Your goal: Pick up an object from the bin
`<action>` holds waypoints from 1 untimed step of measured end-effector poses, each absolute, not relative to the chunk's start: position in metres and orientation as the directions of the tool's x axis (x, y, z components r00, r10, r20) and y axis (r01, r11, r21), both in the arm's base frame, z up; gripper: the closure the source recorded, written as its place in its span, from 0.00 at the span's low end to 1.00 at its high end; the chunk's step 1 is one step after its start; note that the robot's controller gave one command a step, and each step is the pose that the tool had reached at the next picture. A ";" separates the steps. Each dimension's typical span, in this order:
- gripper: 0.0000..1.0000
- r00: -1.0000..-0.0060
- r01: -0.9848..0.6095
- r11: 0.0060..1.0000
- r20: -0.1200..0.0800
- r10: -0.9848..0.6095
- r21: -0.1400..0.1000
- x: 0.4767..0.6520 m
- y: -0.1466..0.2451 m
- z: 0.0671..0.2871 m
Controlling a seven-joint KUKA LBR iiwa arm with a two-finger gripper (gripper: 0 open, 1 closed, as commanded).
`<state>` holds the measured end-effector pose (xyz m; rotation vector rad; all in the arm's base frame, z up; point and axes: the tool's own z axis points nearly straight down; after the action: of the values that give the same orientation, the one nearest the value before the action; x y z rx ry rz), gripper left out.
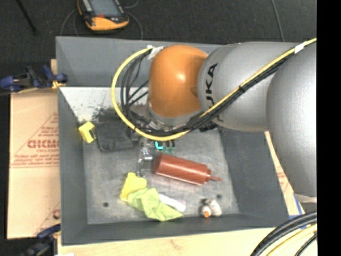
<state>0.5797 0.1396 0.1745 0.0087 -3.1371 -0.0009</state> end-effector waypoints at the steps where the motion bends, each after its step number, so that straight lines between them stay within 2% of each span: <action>1: 0.00 -1.000 -0.003 1.000 -0.003 -0.003 0.002 0.582 0.139 0.179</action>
Offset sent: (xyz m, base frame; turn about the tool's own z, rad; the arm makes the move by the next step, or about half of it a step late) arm -0.0518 -0.0399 -0.0824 -0.2369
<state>0.5815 0.1391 0.1789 0.0045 -3.1448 -0.0028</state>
